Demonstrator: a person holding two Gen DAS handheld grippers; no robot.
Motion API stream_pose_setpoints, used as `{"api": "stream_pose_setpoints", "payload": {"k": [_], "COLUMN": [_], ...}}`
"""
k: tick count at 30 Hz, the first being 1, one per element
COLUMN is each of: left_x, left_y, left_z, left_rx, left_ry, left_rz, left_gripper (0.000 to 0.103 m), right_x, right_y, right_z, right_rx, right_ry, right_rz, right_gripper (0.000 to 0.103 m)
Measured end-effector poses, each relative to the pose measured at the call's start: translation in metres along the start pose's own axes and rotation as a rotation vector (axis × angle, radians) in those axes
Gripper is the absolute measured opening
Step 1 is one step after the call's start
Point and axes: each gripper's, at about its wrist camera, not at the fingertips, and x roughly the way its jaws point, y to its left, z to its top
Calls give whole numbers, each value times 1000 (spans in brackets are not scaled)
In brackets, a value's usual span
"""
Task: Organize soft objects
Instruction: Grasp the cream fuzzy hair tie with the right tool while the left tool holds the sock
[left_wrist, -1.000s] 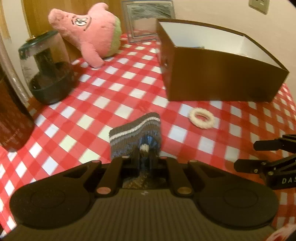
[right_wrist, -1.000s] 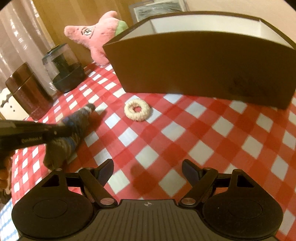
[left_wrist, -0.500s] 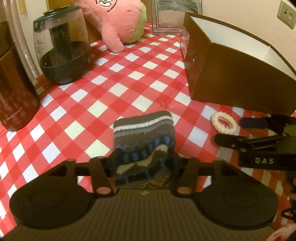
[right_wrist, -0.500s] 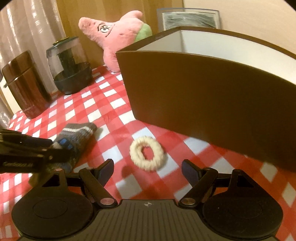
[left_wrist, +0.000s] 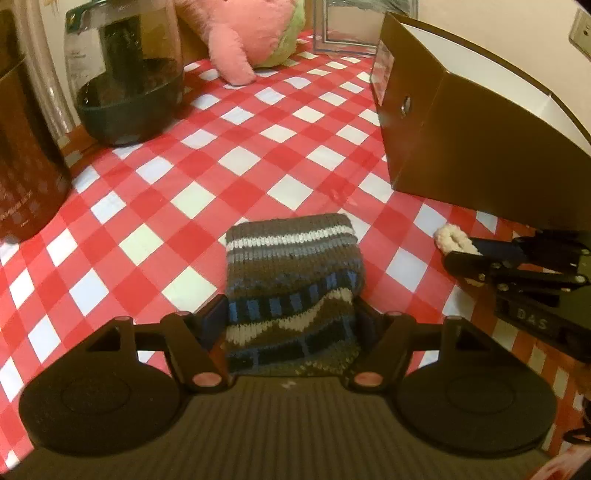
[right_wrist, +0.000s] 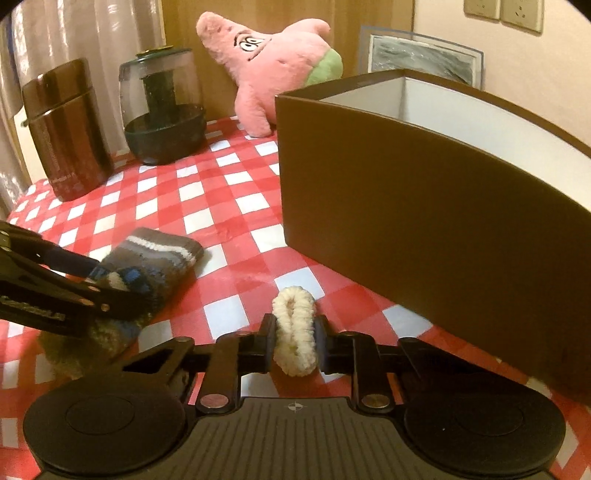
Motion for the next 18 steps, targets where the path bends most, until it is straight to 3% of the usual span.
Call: {"api": "stream_pose_setpoints", "payload": {"k": [1,6,11,18], "left_x": [0,-7,-17,-35], "left_y": [-2,-6,-13,-24], "left_z": [0,2,3,2], "left_rx": [16,45,68,86], "left_ry": [-2,-14,-22,-22], "left_rz": [3,-18,-14,-24], "left_gripper": [63,27,20,19], "right_x": [-3,-16,-31,-54], "right_y": [-1,-5,-8,-10], "right_z": [-1,-8,-14,-18], "right_rx": [12,86,137,176], "right_ry": [1,2,-5,-17], "right_rz": [6,27,47,47], "right_gripper": [22,22,22,22]}}
